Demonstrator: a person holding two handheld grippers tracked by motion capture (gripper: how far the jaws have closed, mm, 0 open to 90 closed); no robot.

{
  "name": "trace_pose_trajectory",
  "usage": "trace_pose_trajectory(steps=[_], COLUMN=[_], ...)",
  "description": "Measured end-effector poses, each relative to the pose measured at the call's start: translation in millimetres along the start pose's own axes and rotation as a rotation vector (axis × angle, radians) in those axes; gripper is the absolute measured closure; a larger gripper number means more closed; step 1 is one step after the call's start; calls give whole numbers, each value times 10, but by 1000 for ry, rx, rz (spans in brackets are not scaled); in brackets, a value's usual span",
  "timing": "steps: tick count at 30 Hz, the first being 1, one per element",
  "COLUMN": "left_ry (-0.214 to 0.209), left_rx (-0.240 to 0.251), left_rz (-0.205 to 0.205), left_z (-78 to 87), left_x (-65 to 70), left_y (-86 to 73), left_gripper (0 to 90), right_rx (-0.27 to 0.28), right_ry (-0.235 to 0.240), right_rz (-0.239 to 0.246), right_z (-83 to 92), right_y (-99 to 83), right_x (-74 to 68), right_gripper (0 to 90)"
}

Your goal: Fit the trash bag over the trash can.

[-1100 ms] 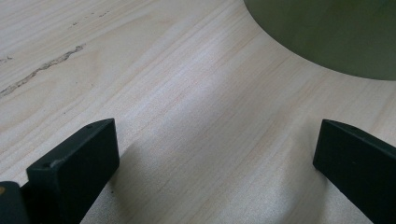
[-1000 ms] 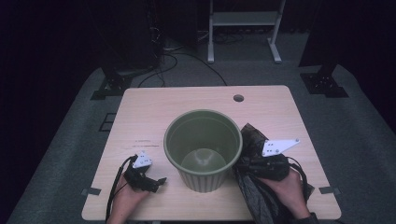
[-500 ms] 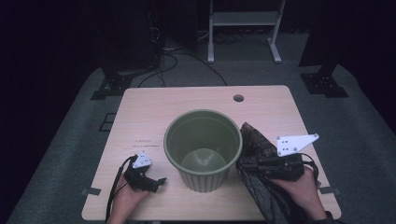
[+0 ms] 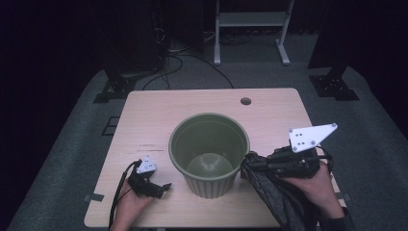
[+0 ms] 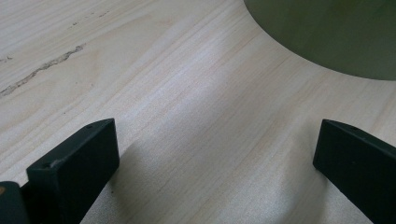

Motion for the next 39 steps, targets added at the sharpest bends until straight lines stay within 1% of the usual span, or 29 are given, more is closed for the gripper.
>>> trace_pose_trajectory(steps=[3, 4, 5, 8, 11, 13, 14, 15, 16, 17, 19, 21, 22, 26, 27, 29, 31, 32, 33, 36, 39], left_ry=[0, 0, 0, 0, 0, 0, 0, 0, 0, 0, 0, 0, 0, 0, 0, 0, 0, 0, 0, -1, -2], left_rx=[0, 0, 0, 0, 0, 0, 0, 1, 0, 0, 0, 0, 0, 0, 0, 0, 0, 0, 1, 1, 2], left_rz=[1, 1, 0, 0, 0, 0, 0, 1, 0, 0, 0, 0, 1, 0, 0, 0, 1, 1, -1, 0, 0], left_z=[0, 0, 0, 0, 0, 0, 0, 0, 0, 0, 0, 0, 0, 0, 0, 0, 0, 0, -1, -2, -3], left_x=[0, 0, 0, 0, 0, 0, 0, 1, 0, 0, 0, 0, 0, -1, 0, 0, 0, 0, -1, -1, 0], left_y=[0, 0, 0, 0, 0, 0, 0, 0, 0, 0, 0, 0, 0, 0, 0, 0, 0, 0, 0, 1, 1], left_gripper=[0, 0, 0, 0, 0, 0, 0, 0, 0, 0, 0, 0, 0, 0, 0, 0, 0, 0, 0, 0, 0], right_rx=[-4, -4, 0, -5, 1, -1, -6, -12, -12, -16, -18, -19, -23, -13, -6, -10, -11, -11, -11, -10, -4], right_ry=[8, 8, 25, 25, 42, 42, 43, 49, 49, 52, 54, 54, 47, 51, 55, 49, 54, 54, 53, 63, 85], right_rz=[14, 14, 23, 35, 44, 47, 53, 58, 58, 64, 69, 73, 82, 100, 102, 116, 116, 116, 129, 128, 130], right_z=[-47, -47, -86, -130, -186, -201, -222, -277, -277, -329, -378, -396, -451, -550, -594, -673, -743, -743, -840, -960, -1115], right_y=[114, 114, 199, 305, 424, 451, 487, 563, 563, 629, 696, 722, 808, 965, 1020, 1108, 1181, 1181, 1275, 1382, 1490], right_x=[28, 28, 53, 85, 135, 142, 152, 177, 177, 201, 217, 224, 239, 274, 283, 298, 314, 314, 345, 391, 440], right_gripper=[879, 879, 879, 879, 880, 880, 879, 879, 879, 880, 880, 880, 880, 880, 880, 880, 880, 880, 880, 880, 880])
Point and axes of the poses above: each handheld gripper's, and its own axes: z roughly backward along the jaws, y roughly out of its top, x roughly to its right, the point moved 1 cm from there along -z, roughly forward along the jaws
